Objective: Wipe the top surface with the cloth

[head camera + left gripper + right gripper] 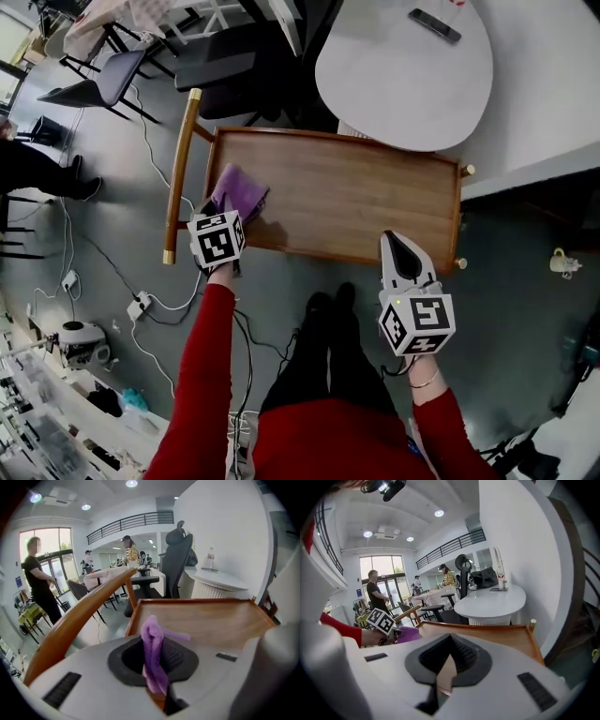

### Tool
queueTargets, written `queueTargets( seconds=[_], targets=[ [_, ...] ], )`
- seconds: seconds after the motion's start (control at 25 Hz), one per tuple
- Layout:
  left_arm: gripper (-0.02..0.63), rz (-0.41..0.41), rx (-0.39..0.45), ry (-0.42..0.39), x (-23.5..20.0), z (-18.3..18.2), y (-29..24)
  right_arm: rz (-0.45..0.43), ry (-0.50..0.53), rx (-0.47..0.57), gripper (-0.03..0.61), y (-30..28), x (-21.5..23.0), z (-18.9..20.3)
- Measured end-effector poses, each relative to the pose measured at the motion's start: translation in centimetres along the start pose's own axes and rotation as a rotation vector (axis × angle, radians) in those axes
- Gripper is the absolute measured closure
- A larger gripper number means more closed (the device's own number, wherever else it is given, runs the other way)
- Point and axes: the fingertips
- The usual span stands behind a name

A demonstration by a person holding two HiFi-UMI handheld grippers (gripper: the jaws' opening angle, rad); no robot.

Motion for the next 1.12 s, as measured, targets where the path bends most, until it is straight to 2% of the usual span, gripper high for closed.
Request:
queueTargets(
  seconds=[0.16,0.24,0.28,0.36,0.48,0.64,0.72,0.8,0.88,0.96,1.12],
  targets=[
    [0.563,-0.092,0.025,-0.039,-1.1,-0.4,0.3,0.02,-0.007,0.013,0.568,0.0,0.4,0.4],
    [0.563,-0.08,0.103,-0.041,0.0,-2.6,1.6,0.054,-0.023,0.027,0.567,0.6,1.1,0.5],
    [0.563,-0.039,0.153,-0.043,1.6,-4.0,2.7,0.076,-0.034,0.034,0.567,1.1,1.7,0.6],
    [0.563,0.112,0.247,-0.054,6.8,-6.8,5.0,0.134,-0.059,0.051,0.568,2.5,3.2,0.7],
    [0.563,0.427,0.312,-0.049,17.0,-9.2,8.5,0.242,-0.102,0.083,0.566,5.5,5.4,0.8],
    [0.563,0.819,0.24,-0.003,30.7,-8.8,12.5,0.384,-0.147,0.122,0.568,10.3,8.7,1.2],
    [0.563,0.951,0.173,0.005,36.3,-7.1,14.1,0.447,-0.164,0.132,0.567,12.7,10.3,1.9],
    [0.563,1.034,0.103,-0.008,40.7,-4.8,15.2,0.497,-0.182,0.137,0.566,14.8,11.9,2.7],
    [0.563,1.076,0.038,-0.038,43.9,-2.3,15.9,0.524,-0.193,0.136,0.566,16.3,13.2,3.4],
    [0.563,1.077,-0.029,-0.08,45.7,0.4,15.8,0.522,-0.196,0.127,0.568,16.9,13.7,3.6],
    [0.563,0.936,-0.103,-0.211,44.1,4.3,12.7,0.446,-0.17,0.099,0.566,15.1,13.2,3.0]
  ],
)
Point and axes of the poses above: the fingertips, and each gripper's own axes: y backward along the fingers, x to its right, z out of its underside, and after that the axes turned 2 degrees about y, right-handed
